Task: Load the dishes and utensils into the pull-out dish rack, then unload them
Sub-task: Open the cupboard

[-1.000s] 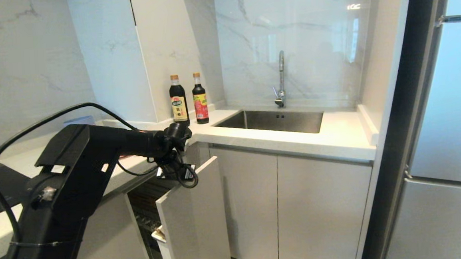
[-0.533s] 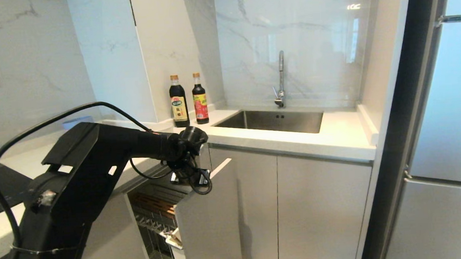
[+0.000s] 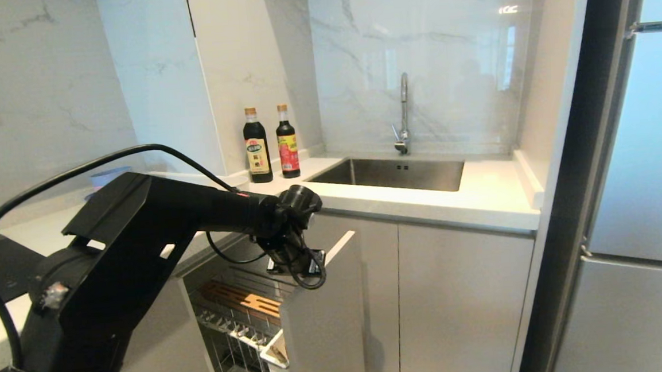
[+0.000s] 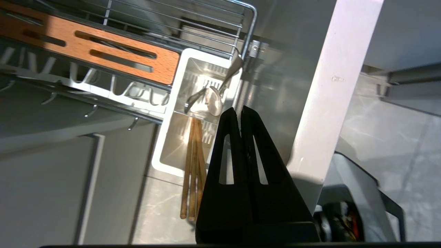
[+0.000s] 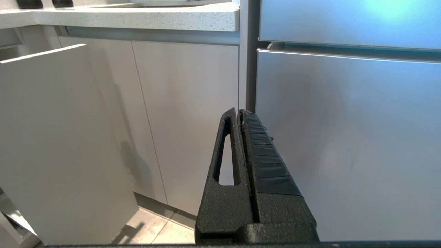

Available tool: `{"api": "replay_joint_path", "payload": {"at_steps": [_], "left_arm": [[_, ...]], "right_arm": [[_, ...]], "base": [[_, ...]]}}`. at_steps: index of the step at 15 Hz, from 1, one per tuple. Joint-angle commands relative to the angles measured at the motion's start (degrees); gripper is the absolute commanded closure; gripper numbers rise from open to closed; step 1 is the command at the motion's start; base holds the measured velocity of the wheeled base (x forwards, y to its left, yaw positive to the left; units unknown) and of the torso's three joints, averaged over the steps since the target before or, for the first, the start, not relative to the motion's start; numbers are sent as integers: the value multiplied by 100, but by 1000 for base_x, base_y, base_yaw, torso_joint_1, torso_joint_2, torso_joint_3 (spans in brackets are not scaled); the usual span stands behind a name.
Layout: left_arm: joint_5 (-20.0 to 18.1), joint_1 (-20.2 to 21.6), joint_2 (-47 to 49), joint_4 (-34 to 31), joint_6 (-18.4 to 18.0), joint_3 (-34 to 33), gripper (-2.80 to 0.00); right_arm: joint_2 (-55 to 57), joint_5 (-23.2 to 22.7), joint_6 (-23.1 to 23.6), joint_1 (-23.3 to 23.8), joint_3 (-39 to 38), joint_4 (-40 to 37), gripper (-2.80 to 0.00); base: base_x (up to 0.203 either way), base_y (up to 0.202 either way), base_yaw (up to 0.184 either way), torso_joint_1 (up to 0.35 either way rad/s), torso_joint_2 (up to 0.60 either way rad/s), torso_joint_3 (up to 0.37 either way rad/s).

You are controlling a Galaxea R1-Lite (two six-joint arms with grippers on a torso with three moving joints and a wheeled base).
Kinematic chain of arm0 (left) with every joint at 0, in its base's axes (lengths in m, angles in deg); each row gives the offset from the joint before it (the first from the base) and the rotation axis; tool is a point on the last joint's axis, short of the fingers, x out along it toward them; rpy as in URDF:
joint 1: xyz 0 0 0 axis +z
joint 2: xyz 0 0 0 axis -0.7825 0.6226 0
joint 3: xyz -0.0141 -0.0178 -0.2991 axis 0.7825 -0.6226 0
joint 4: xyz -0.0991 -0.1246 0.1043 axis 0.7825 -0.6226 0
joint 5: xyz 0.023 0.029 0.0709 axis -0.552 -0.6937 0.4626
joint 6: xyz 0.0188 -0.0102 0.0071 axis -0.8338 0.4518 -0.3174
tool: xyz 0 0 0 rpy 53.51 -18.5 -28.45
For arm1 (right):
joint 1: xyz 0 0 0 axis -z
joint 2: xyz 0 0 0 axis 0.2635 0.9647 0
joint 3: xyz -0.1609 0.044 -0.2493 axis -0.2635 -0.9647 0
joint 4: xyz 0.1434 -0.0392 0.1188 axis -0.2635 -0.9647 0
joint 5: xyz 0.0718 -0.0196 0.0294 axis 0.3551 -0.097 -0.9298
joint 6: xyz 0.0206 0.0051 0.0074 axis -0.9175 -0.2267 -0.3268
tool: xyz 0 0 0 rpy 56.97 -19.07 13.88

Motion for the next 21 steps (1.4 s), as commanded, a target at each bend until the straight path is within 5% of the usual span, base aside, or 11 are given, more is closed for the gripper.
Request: {"api": "replay_joint_path", "payload": {"at_steps": [1, 4, 10, 21], "left_arm": [[-61, -182, -39, -23, 90, -88, 0], [-187, -403, -88, -23, 359, -138, 0], [-1102, -600, -328, -25, 825, -228, 0], [-1174, -970, -329, -14, 1038, -396, 0]], "right_arm": [[2, -1, 0, 0, -9, 0, 0], [2, -1, 0, 0, -9, 0, 0], [2, -1, 0, 0, -9, 5, 0], [2, -1, 0, 0, -9, 0, 0]], "base": [[0, 0, 0, 0, 0, 0], [0, 0, 0, 0, 0, 0], [0, 0, 0, 0, 0, 0], [0, 0, 0, 0, 0, 0]]}}
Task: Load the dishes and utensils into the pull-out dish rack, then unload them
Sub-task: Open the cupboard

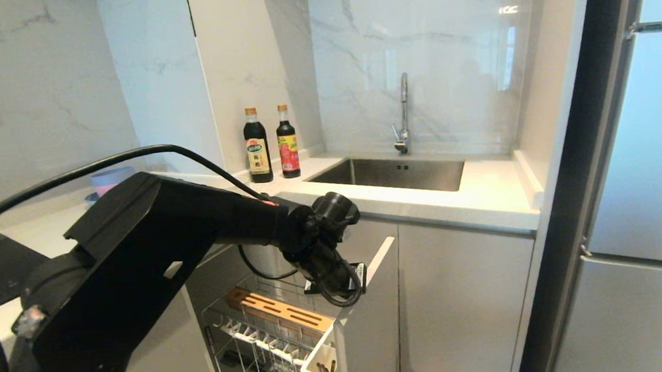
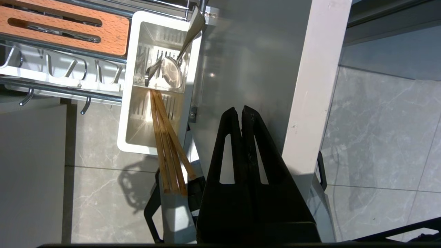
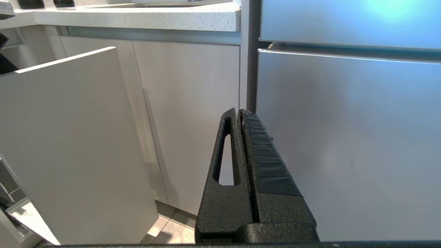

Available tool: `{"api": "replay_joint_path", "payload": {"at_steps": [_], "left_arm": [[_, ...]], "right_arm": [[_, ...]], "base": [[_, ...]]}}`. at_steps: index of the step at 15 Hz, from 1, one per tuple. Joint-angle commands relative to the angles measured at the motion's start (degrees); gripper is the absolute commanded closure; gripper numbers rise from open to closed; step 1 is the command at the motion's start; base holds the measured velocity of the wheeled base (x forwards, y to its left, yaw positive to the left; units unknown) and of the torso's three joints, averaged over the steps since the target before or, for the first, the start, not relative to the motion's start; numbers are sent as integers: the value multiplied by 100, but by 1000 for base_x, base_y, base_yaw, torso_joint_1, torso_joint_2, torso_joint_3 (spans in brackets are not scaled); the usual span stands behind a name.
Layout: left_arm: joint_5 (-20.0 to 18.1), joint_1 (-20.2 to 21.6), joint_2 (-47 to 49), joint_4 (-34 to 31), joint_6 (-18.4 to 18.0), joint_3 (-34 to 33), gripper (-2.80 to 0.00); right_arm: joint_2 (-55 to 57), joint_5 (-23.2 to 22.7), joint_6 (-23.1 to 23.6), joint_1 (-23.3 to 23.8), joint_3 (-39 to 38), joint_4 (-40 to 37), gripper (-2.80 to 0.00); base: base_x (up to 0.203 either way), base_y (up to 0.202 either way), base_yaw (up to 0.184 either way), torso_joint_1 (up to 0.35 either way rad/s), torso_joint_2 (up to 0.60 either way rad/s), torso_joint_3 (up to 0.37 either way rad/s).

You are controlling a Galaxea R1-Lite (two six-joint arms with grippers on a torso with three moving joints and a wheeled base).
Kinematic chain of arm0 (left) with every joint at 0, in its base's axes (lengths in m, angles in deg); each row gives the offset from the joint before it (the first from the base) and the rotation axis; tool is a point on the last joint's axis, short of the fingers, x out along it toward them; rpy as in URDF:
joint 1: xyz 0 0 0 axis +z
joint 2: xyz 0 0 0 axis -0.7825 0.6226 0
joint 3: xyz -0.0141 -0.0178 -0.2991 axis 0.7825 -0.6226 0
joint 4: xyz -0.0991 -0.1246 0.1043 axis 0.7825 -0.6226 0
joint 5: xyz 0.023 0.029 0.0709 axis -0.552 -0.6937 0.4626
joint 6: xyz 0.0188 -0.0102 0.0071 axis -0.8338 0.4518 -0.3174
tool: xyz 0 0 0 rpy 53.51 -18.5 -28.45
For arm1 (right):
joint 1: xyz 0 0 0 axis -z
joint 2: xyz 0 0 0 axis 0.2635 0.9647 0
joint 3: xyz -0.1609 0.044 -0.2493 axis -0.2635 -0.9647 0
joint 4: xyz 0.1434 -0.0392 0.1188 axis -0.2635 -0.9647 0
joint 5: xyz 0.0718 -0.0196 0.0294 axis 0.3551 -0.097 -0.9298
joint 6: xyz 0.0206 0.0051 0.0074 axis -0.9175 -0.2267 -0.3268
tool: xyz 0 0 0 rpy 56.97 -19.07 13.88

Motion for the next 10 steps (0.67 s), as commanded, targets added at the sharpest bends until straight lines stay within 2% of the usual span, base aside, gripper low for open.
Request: {"api": "replay_joint_path", "payload": {"at_steps": [1, 6, 10], "left_arm": [[-20, -17, -6, -17, 11, -3, 0], [96, 64, -108, -17, -9, 0, 0], [615, 220, -371, -10, -48, 8, 0]], "right_arm": [[2, -1, 0, -3, -9, 4, 0], [2, -1, 0, -5, -9, 4, 0], [2, -1, 0, -1, -9, 0, 0]], "base": [[0, 0, 0, 0, 0, 0], [0, 0, 0, 0, 0, 0], [0, 0, 0, 0, 0, 0]]}}
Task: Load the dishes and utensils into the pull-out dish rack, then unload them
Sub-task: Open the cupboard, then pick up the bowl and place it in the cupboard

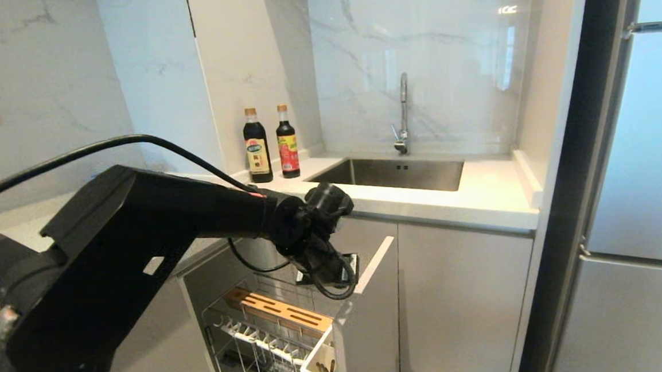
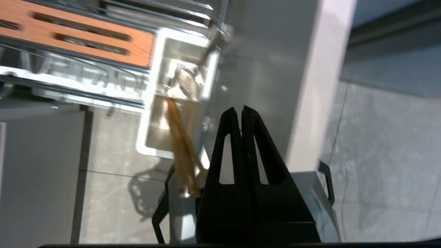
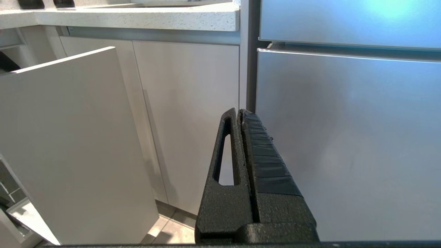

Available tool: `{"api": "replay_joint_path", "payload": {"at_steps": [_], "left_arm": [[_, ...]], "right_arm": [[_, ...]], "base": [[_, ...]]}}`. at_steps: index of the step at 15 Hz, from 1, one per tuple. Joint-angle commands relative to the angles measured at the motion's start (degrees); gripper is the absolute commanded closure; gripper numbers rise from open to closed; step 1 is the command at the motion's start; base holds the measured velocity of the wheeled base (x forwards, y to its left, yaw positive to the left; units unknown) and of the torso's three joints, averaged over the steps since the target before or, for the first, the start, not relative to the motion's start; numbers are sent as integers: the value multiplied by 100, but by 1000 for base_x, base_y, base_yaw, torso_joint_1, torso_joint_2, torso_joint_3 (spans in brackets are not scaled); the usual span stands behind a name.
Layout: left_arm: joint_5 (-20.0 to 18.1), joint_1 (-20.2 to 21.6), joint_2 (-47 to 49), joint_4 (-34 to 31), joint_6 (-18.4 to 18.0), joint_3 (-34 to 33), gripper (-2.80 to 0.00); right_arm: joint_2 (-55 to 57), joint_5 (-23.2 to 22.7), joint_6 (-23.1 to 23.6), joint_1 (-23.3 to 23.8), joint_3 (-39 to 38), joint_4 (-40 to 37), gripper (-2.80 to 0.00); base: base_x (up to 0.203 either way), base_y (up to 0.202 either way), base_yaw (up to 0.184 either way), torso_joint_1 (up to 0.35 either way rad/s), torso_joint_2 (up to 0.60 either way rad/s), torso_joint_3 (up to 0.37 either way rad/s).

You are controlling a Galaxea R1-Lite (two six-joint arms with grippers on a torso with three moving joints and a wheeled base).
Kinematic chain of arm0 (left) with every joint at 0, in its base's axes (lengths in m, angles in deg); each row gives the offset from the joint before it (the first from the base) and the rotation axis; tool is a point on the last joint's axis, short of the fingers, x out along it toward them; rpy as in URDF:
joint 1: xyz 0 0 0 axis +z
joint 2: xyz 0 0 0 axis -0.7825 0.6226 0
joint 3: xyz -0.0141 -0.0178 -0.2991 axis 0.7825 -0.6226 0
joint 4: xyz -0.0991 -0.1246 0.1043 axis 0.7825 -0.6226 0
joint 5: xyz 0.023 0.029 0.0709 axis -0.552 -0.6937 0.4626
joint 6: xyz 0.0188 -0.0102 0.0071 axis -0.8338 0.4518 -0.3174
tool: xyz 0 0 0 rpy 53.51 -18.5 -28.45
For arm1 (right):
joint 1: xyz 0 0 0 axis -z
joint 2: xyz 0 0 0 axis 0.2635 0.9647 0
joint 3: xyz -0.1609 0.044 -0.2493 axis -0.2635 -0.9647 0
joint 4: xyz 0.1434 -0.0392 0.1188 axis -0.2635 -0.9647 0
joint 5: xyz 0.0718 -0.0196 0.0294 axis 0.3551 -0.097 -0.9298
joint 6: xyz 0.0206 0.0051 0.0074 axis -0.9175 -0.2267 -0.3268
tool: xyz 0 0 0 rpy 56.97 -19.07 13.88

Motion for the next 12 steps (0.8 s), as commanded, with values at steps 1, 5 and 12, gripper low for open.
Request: {"api": "replay_joint_path", "payload": {"at_steps": [1, 5, 12], "left_arm": [[137, 72, -238, -9, 7, 7, 0], [310, 280, -1045, 0, -10, -1, 0], [646, 297, -3116, 142, -63, -481, 0]], "right_arm": [[2, 1, 0, 0, -9, 0, 0], [2, 1, 0, -4, -9, 4, 0], [2, 1, 0, 0, -9, 0, 0]], "base": [[0, 0, 0, 0, 0, 0], [0, 0, 0, 0, 0, 0], [0, 0, 0, 0, 0, 0]]}}
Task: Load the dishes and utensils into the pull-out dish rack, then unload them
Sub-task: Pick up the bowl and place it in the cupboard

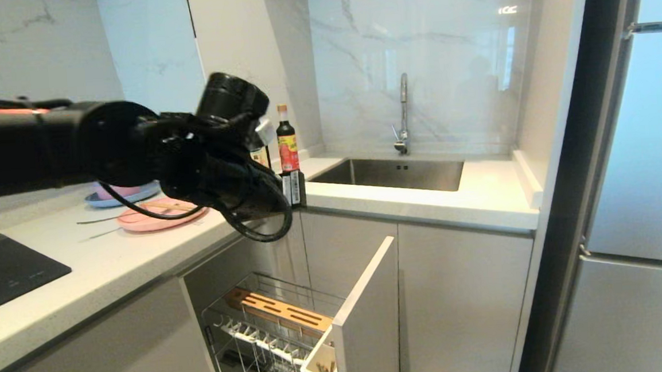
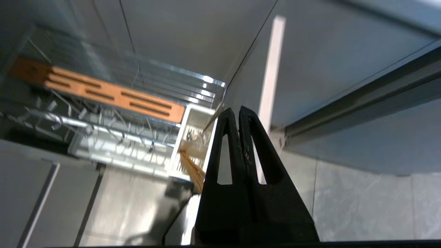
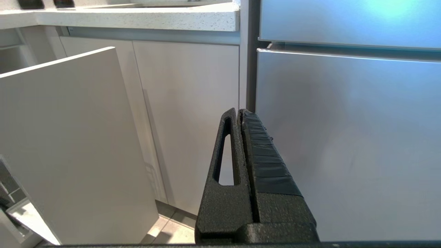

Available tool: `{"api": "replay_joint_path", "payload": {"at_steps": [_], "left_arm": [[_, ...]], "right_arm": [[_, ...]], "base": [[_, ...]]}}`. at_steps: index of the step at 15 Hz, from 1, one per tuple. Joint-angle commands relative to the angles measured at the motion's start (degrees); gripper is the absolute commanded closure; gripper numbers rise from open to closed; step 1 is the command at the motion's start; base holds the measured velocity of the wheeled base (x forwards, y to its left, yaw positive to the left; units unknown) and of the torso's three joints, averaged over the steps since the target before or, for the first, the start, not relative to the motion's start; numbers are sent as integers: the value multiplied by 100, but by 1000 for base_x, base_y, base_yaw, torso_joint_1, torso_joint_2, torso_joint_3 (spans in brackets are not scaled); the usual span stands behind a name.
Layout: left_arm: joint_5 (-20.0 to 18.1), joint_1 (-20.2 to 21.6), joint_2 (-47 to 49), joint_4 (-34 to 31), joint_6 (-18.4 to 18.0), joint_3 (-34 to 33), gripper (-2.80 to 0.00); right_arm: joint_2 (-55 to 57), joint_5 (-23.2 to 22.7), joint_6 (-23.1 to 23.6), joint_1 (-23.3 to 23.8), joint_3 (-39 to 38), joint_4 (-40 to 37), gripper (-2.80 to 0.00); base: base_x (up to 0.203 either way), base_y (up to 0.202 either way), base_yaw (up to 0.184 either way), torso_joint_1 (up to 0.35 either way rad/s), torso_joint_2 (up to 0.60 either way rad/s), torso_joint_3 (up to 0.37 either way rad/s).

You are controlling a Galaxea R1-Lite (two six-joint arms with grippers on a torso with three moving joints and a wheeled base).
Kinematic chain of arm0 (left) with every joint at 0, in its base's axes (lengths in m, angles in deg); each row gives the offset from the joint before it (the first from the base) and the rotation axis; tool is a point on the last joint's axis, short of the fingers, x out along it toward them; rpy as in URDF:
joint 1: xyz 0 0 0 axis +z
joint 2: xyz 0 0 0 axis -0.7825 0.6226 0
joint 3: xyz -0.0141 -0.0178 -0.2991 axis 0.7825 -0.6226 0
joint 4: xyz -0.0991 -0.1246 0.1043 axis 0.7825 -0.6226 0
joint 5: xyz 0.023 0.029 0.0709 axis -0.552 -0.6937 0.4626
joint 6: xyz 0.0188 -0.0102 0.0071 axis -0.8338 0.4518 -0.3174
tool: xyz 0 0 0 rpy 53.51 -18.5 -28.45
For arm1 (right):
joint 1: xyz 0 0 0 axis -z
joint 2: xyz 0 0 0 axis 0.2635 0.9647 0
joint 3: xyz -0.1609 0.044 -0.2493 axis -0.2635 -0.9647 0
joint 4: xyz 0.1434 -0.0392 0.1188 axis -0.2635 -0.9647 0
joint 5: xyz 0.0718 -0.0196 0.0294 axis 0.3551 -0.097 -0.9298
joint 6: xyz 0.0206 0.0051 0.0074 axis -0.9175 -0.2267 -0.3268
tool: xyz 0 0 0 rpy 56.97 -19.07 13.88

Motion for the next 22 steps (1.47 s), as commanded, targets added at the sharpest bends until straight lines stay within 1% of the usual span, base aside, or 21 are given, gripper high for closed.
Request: {"api": "replay_joint_path", "payload": {"at_steps": [1, 3, 5, 7, 9, 11, 12, 13, 15, 17, 18, 19, 20, 22], "left_arm": [[29, 3, -976, 18, -87, -171, 0], [42, 50, -1722, 94, -342, -379, 0], [29, 300, -2532, 260, -782, -723, 0], [-6, 869, -3335, 521, -1342, -1203, 0], [-96, 1654, -4054, 928, -1937, -1656, 0], [-222, 2076, -4732, 1427, -2429, -2084, 0], [-342, 2219, -5108, 1637, -2678, -2347, 0], [-501, 2337, -5491, 1805, -2841, -2631, 0], [-1002, 2641, -6385, 1992, -3004, -3354, 0], [-1272, 2910, -7327, 2061, -3084, -4213, 0], [-1285, 2977, -7860, 2099, -3102, -4724, 0], [-1213, 3007, -8394, 2129, -3115, -5192, 0], [-1072, 3040, -8916, 2158, -3122, -5758, 0], [-836, 3099, -9907, 2186, -3134, -6665, 0]], "right_arm": [[2, -1, 0, 0, -9, 0, 0], [2, -1, 0, -1, -9, 6, 0], [2, -1, 0, 0, -9, 0, 0], [2, -1, 0, -1, -9, 0, 0], [2, -1, 0, -1, -9, 6, 0], [2, -1, 0, 0, -9, 7, 0], [2, -1, 0, -8, -9, 0, 0], [2, -1, 0, -5, -9, 0, 0], [2, -1, 0, 0, -9, 0, 0], [2, -1, 0, 0, -9, 2, 0], [2, -1, 0, 0, -9, 1, 0], [2, -1, 0, -3, -9, 4, 0], [2, -1, 0, -7, -9, 0, 0], [2, -1, 0, 0, -9, 0, 0]], "base": [[0, 0, 0, 0, 0, 0], [0, 0, 0, 0, 0, 0], [0, 0, 0, 0, 0, 0], [0, 0, 0, 0, 0, 0], [0, 0, 0, 0, 0, 0], [0, 0, 0, 0, 0, 0], [0, 0, 0, 0, 0, 0], [0, 0, 0, 0, 0, 0], [0, 0, 0, 0, 0, 0], [0, 0, 0, 0, 0, 0], [0, 0, 0, 0, 0, 0], [0, 0, 0, 0, 0, 0], [0, 0, 0, 0, 0, 0], [0, 0, 0, 0, 0, 0]]}}
